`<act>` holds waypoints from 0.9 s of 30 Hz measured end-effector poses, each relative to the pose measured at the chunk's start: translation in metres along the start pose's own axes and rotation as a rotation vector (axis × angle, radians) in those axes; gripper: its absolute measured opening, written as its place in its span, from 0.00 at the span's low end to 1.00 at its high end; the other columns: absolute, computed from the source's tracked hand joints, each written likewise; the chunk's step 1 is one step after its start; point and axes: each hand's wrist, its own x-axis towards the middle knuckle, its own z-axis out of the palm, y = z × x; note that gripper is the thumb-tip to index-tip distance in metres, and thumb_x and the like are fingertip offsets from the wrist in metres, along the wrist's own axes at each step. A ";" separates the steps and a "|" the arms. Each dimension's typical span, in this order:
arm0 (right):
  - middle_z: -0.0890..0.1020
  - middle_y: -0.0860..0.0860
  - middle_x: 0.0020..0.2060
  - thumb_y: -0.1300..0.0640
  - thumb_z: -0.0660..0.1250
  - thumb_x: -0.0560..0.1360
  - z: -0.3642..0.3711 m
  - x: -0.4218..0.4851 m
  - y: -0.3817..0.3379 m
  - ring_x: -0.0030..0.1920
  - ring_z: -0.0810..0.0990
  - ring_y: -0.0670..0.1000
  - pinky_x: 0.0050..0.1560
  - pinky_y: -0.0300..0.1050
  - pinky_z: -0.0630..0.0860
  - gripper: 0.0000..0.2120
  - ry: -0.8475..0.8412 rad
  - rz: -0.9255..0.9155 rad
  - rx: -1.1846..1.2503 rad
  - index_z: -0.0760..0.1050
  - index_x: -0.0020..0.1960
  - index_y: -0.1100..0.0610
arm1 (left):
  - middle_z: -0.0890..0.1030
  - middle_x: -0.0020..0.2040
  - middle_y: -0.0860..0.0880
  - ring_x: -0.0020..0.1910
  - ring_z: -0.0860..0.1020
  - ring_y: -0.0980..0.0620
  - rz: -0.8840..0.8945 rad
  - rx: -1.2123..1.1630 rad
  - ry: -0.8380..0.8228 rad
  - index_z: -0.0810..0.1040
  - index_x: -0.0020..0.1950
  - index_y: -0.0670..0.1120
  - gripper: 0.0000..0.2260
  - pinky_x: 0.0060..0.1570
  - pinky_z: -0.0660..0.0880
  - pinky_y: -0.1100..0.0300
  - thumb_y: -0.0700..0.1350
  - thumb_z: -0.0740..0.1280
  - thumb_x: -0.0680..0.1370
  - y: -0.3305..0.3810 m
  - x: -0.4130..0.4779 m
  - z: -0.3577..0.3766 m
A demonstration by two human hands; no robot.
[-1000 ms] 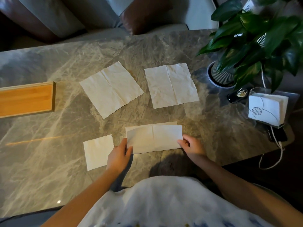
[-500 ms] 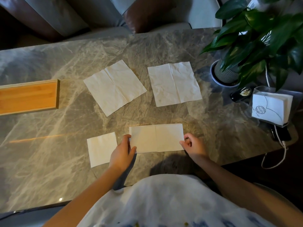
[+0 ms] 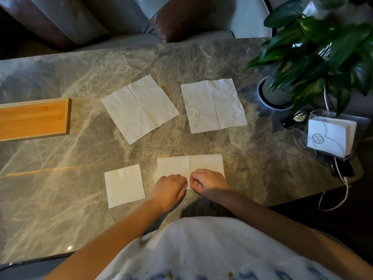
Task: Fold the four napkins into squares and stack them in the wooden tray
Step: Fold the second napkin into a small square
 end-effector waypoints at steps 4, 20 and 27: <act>0.77 0.49 0.46 0.51 0.61 0.76 0.003 0.006 -0.003 0.46 0.75 0.51 0.43 0.45 0.71 0.06 -0.115 0.054 -0.050 0.75 0.48 0.51 | 0.79 0.51 0.49 0.48 0.76 0.49 -0.059 -0.062 -0.039 0.74 0.54 0.49 0.09 0.45 0.70 0.58 0.48 0.58 0.78 -0.007 0.002 0.005; 0.77 0.44 0.34 0.48 0.67 0.72 -0.023 -0.009 0.038 0.38 0.76 0.45 0.37 0.39 0.71 0.07 -0.169 0.395 0.186 0.76 0.37 0.50 | 0.77 0.57 0.53 0.58 0.74 0.50 -0.176 0.028 0.054 0.75 0.58 0.52 0.16 0.62 0.61 0.51 0.58 0.60 0.75 -0.045 -0.011 -0.012; 0.82 0.53 0.42 0.53 0.64 0.77 -0.016 -0.007 0.004 0.39 0.81 0.49 0.38 0.40 0.74 0.08 -0.275 0.623 0.986 0.76 0.51 0.57 | 0.68 0.71 0.50 0.70 0.66 0.47 -0.194 0.033 0.128 0.65 0.71 0.52 0.27 0.70 0.56 0.45 0.62 0.60 0.75 -0.043 0.004 -0.018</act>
